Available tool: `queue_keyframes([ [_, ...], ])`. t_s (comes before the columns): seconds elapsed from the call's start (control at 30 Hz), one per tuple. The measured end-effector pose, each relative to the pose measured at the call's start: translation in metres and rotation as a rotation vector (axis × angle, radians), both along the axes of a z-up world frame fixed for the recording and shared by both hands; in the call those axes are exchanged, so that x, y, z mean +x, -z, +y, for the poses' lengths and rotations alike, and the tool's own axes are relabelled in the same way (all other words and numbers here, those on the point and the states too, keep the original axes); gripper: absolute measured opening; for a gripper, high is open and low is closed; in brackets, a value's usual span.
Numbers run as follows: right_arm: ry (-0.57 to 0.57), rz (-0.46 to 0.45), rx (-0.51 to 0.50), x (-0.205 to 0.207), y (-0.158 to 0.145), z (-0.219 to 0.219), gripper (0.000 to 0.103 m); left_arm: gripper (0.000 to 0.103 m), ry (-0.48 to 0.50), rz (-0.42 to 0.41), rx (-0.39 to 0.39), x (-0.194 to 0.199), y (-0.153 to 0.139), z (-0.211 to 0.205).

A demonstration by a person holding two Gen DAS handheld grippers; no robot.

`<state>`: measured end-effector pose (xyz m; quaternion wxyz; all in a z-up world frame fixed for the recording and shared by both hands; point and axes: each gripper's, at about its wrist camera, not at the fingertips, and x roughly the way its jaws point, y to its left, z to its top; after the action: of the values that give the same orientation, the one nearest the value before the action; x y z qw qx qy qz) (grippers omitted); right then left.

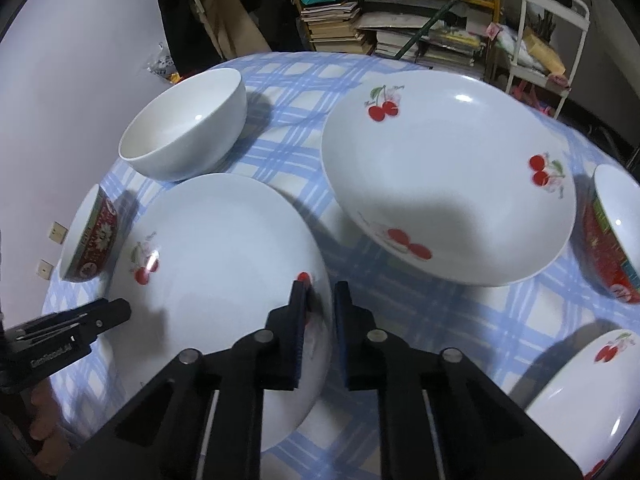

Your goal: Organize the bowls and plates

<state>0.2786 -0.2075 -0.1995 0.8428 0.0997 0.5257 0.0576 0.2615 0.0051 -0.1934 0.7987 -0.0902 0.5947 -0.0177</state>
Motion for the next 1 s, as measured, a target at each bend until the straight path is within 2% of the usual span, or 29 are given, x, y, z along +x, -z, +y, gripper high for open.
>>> queue_keyframes([
  [0.1, -0.014, -0.006, -0.028, -0.001, -0.002, 0.004, 0.014, 0.011, 0.005, -0.008, -0.047, 0.003, -0.002, 0.001],
  [0.17, -0.021, -0.005, -0.018, -0.002, -0.004, 0.004, 0.014, 0.011, 0.025, -0.015, -0.046, 0.003, -0.004, -0.001],
  [0.27, -0.012, 0.011, -0.005, -0.004, -0.004, 0.001, 0.014, 0.014, 0.107, -0.039, 0.007, 0.001, -0.010, -0.012],
  [0.37, -0.023, 0.015, -0.054, -0.011, -0.003, 0.006, 0.015, 0.015, 0.107, -0.036, -0.011, -0.001, -0.012, -0.011],
  [0.47, -0.020, 0.025, -0.023, -0.019, -0.004, 0.002, 0.015, 0.015, 0.114, -0.022, -0.032, -0.003, -0.012, -0.007],
  [0.73, -0.003, 0.046, -0.063, -0.044, -0.011, -0.002, 0.015, 0.018, 0.169, -0.008, -0.094, -0.022, -0.013, -0.014],
  [0.87, 0.021, 0.050, -0.019, -0.060, -0.019, -0.008, 0.015, 0.018, 0.179, 0.004, -0.075, -0.036, -0.016, -0.015],
  [1.0, 0.006, 0.036, -0.031, -0.077, -0.031, -0.002, 0.015, 0.018, 0.201, -0.003, -0.059, -0.055, -0.026, -0.013],
])
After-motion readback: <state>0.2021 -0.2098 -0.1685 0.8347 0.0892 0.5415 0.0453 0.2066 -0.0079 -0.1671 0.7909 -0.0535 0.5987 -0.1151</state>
